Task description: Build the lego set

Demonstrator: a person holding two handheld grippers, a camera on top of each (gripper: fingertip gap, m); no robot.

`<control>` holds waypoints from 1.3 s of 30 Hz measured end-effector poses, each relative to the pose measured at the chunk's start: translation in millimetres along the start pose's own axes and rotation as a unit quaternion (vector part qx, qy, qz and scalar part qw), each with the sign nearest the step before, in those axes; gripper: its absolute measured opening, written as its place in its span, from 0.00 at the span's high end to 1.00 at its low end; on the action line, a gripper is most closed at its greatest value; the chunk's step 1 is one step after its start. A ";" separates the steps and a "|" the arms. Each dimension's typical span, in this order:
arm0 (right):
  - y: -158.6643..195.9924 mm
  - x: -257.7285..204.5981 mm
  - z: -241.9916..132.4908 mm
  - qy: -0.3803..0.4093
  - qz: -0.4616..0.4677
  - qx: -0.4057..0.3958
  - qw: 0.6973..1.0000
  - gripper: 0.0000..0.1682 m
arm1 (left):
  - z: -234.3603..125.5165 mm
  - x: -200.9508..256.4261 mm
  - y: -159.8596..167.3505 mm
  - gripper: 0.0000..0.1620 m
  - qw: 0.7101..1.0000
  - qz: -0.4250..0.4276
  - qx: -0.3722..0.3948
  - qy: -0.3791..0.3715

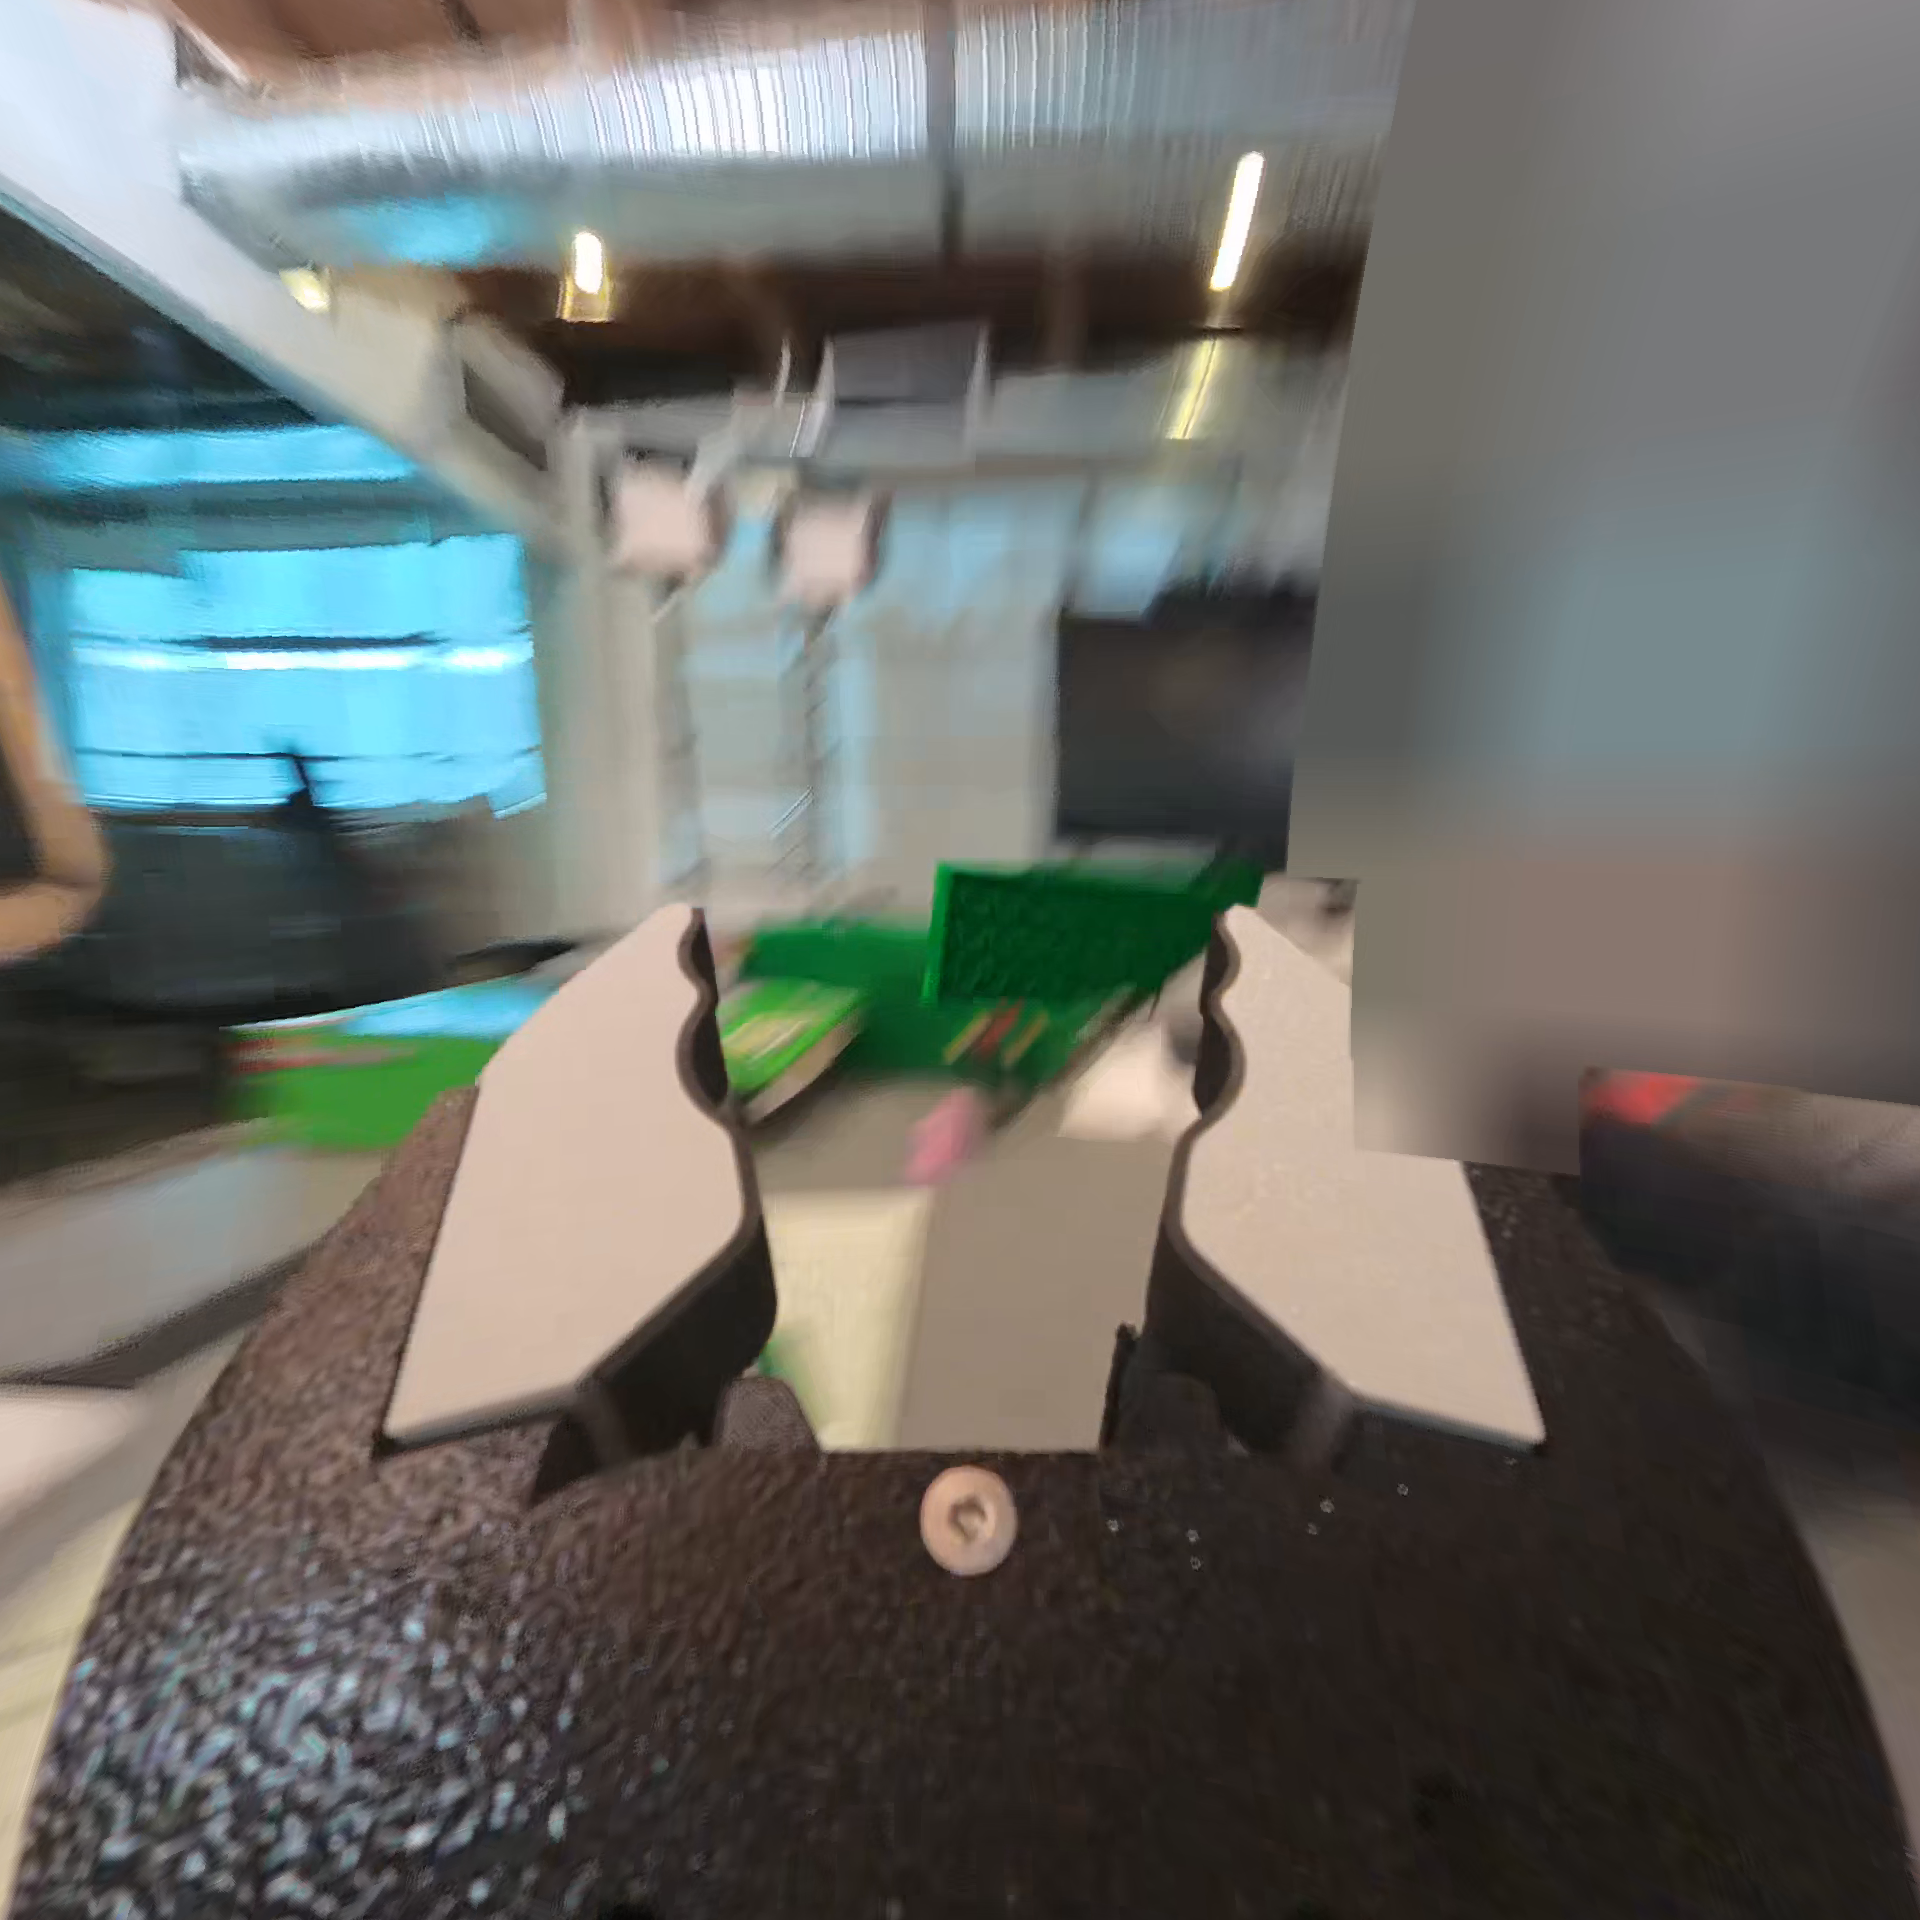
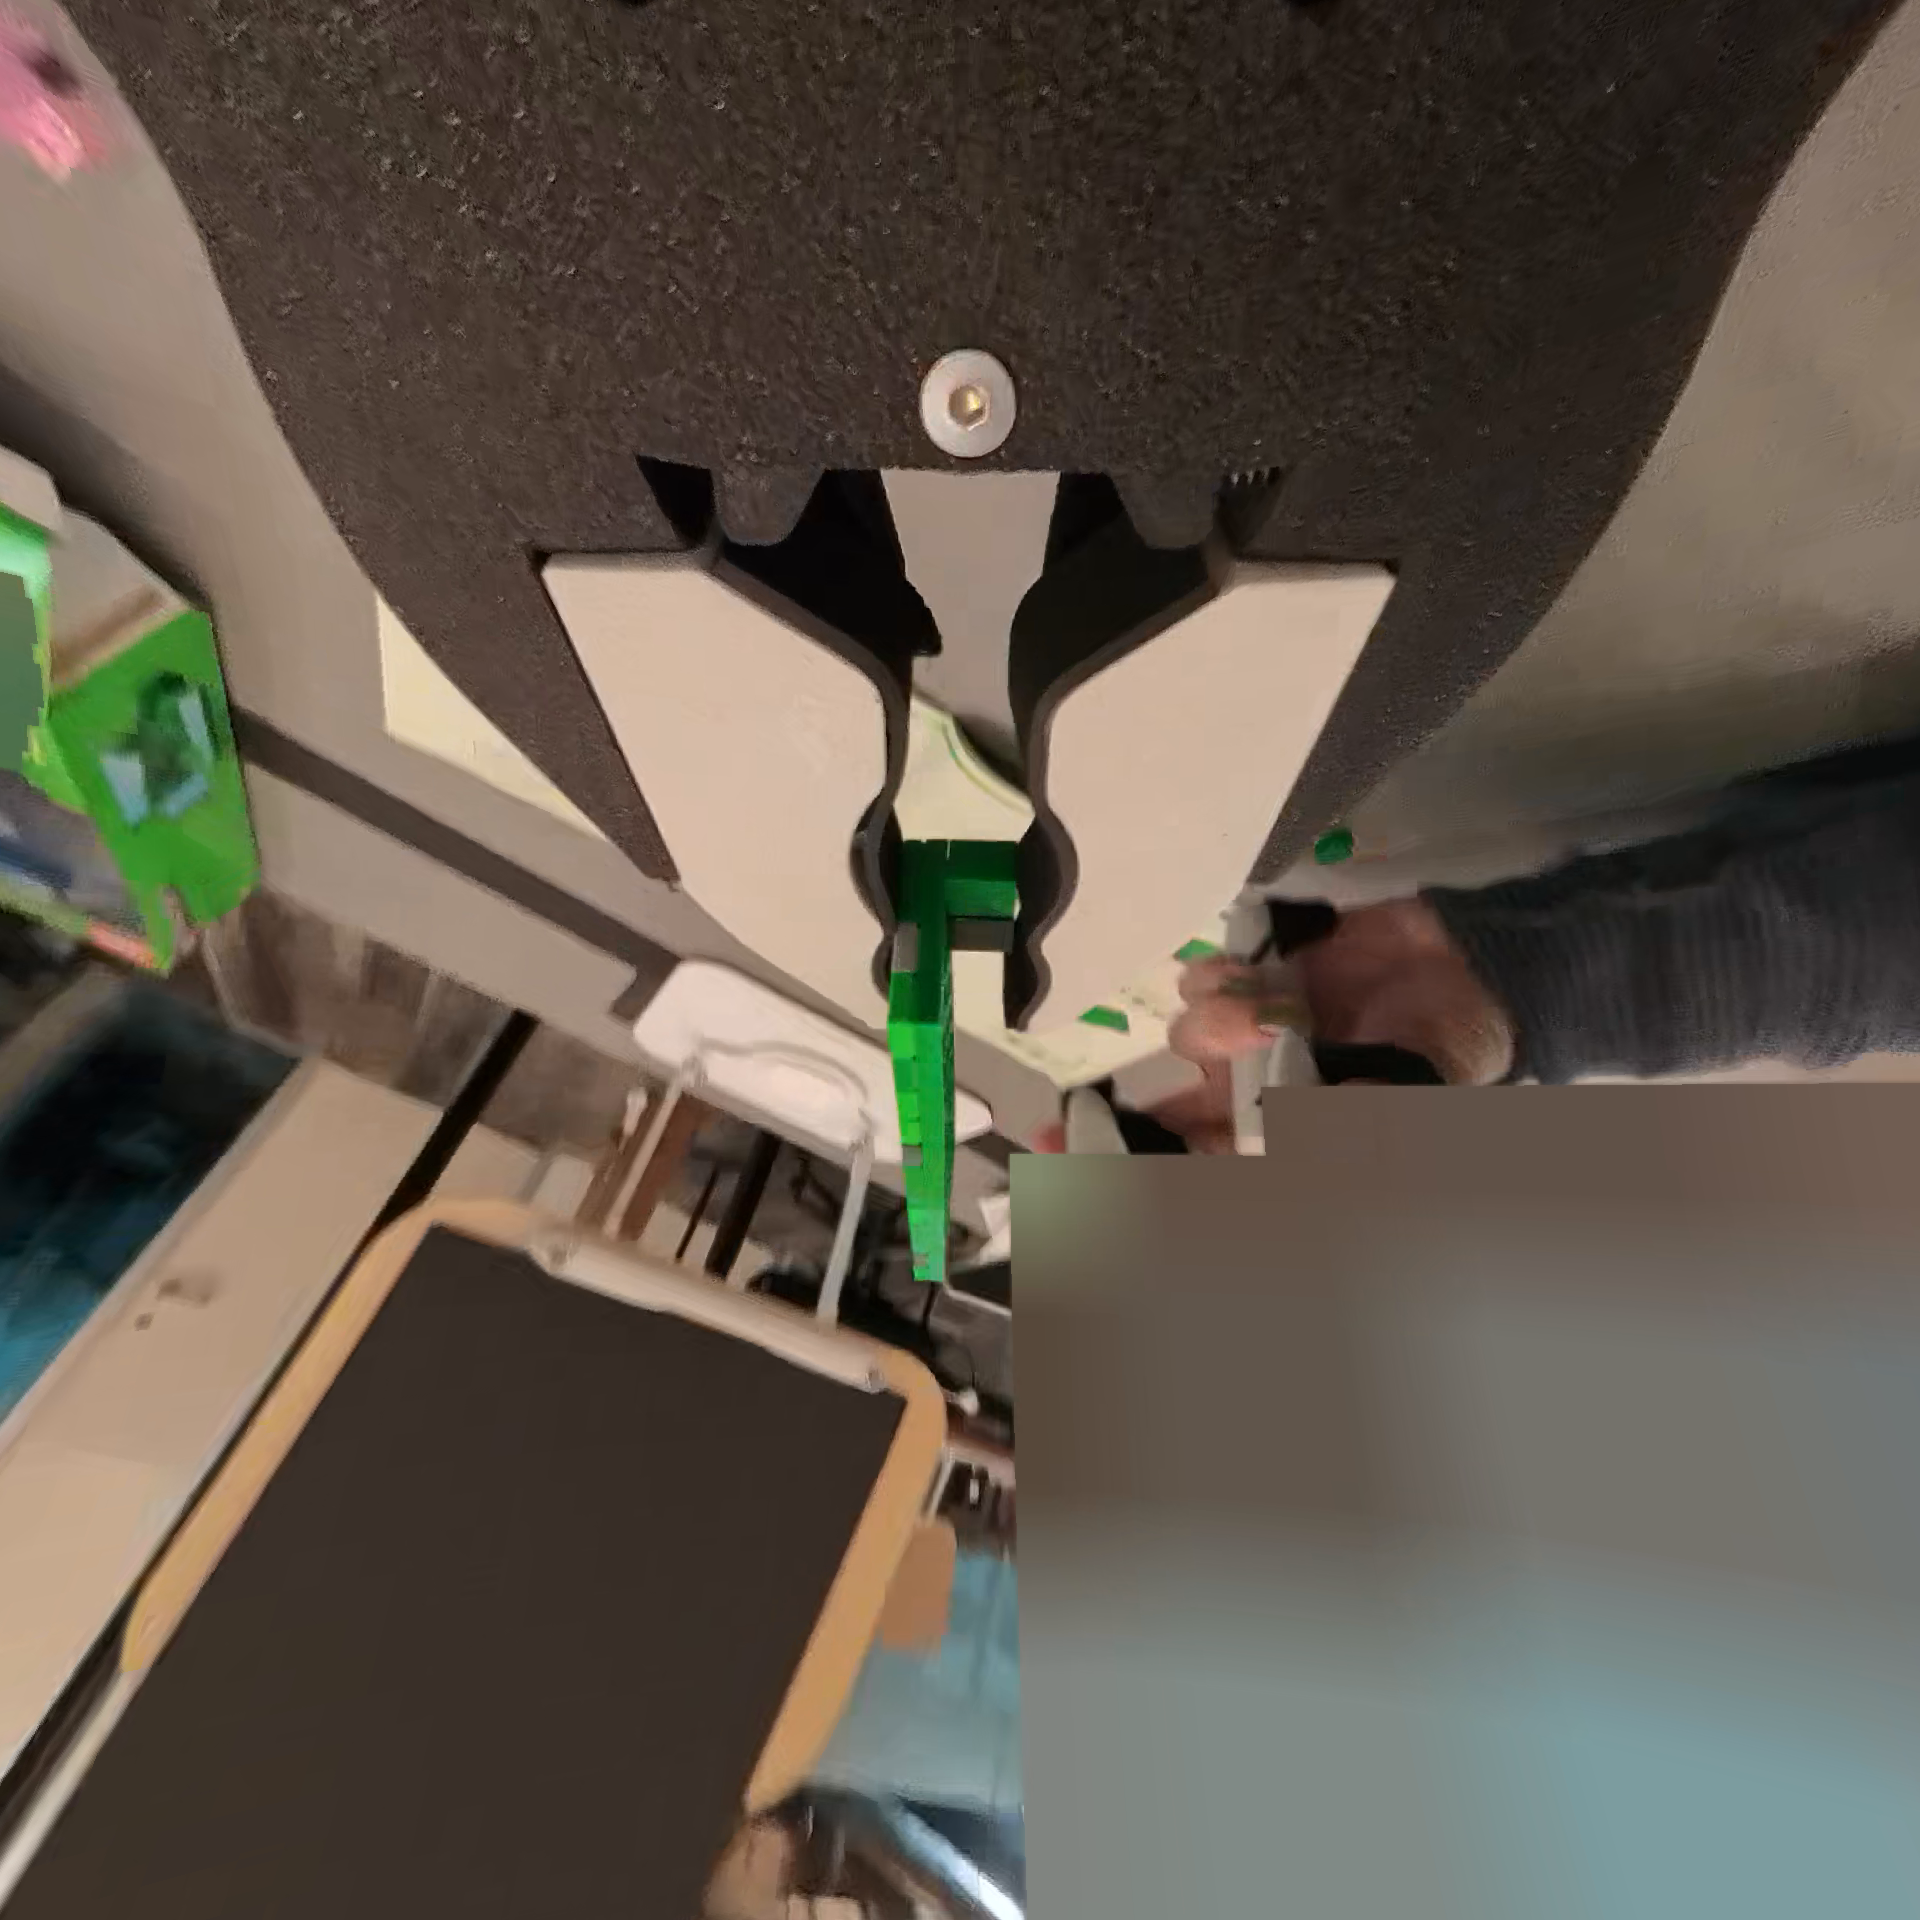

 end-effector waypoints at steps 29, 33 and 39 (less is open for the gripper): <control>4.0 14.6 -1.3 -0.223 0.155 -0.160 0.949 0.71 | 31.2 10.0 72.5 0.78 0.853 0.326 -0.395 -0.099; -24.7 22.9 -19.9 -0.164 0.015 -0.079 0.983 0.69 | 24.8 22.6 38.0 0.78 0.913 0.107 -0.394 0.010; -63.4 2.8 -36.4 -0.149 -0.178 -0.051 0.971 0.69 | 5.2 62.4 -9.9 0.78 0.904 -0.144 -0.348 0.201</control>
Point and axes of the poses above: each gripper's, where its closed fingertips meet, z out along the fingers, y out of its underside, x = y × z across the jaws, the point moved 3 cm from there along -z, back along the fingers, and after that the axes turned 10 degrees about -x, right-handed, at the moved point
